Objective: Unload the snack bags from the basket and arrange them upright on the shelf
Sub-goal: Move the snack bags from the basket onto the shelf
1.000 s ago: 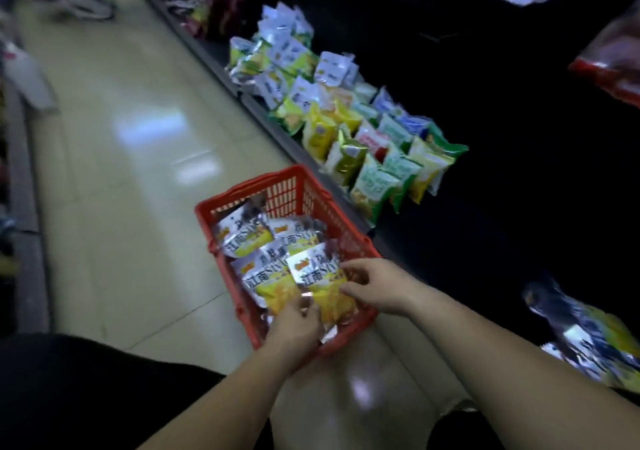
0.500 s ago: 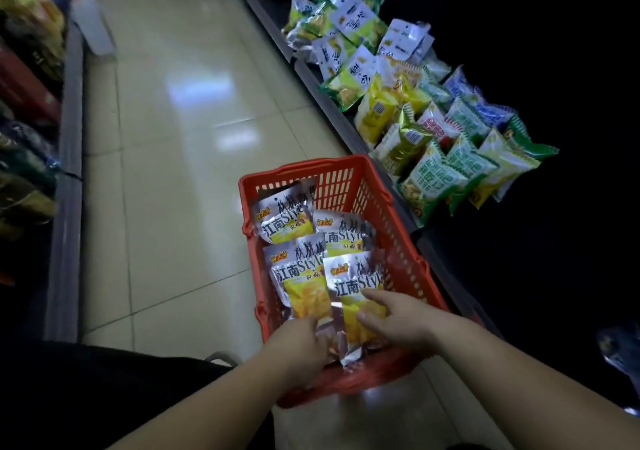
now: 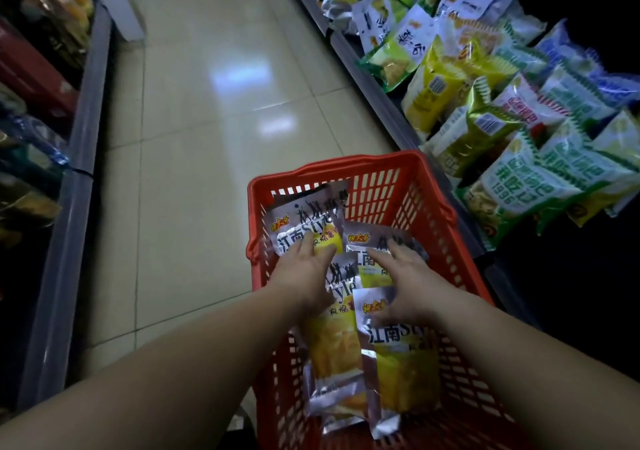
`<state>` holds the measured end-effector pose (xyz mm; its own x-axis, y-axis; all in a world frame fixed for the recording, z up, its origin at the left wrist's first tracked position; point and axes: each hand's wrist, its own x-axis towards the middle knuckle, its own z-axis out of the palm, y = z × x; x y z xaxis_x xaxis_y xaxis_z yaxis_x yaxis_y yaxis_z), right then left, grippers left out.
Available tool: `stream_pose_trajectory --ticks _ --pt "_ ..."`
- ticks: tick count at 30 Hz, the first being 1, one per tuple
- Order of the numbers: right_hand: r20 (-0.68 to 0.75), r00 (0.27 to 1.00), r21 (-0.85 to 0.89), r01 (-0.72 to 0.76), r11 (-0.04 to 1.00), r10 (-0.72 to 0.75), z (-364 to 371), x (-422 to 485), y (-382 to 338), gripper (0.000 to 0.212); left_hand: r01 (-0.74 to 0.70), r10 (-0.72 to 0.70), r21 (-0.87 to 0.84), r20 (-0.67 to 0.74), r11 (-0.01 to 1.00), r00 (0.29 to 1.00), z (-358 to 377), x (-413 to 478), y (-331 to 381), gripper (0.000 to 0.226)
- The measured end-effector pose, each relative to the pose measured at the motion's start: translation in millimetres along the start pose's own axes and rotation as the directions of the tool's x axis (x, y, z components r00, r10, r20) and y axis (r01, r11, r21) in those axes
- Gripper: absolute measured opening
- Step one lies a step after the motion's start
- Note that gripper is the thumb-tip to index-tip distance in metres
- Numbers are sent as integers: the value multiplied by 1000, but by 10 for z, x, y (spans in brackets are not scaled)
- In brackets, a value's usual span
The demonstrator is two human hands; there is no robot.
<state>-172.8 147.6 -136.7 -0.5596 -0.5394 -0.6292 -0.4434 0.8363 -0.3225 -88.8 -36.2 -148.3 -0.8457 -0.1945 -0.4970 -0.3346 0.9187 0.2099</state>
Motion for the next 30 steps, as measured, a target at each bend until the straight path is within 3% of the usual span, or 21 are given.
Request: stream_pose_trajectory --ticks 3,8,11,14,19,21,27,30 --pt "42 999 -59 5 998 -2 141 115 69 137 14 -16 73 28 997 999 129 161 -60 128" --pt "-73 996 -197 42 980 -58 326 193 118 129 56 -37 213 -91 976 995 192 340 -115 151" --pt "-135 989 -183 32 983 -58 309 213 151 129 68 -62 138 -47 988 997 171 396 -138 153" --pt "-202 978 -183 19 983 -56 222 256 125 144 28 -27 63 -13 998 1000 200 344 -134 147" --pt "-159 987 -257 -10 966 -32 97 451 106 166 -4 -1 -137 -38 990 999 164 377 -155 145" --pt "-145 989 -267 -14 964 -26 88 518 133 167 -29 25 -130 -27 991 999 107 421 -170 141" --pt "-145 987 -191 44 981 -72 126 556 138 137 -19 27 170 -44 985 999 -39 556 -189 132" --pt "-156 988 -33 8 999 -13 91 590 140 120 -82 121 246 -148 966 982 -57 593 -234 125"
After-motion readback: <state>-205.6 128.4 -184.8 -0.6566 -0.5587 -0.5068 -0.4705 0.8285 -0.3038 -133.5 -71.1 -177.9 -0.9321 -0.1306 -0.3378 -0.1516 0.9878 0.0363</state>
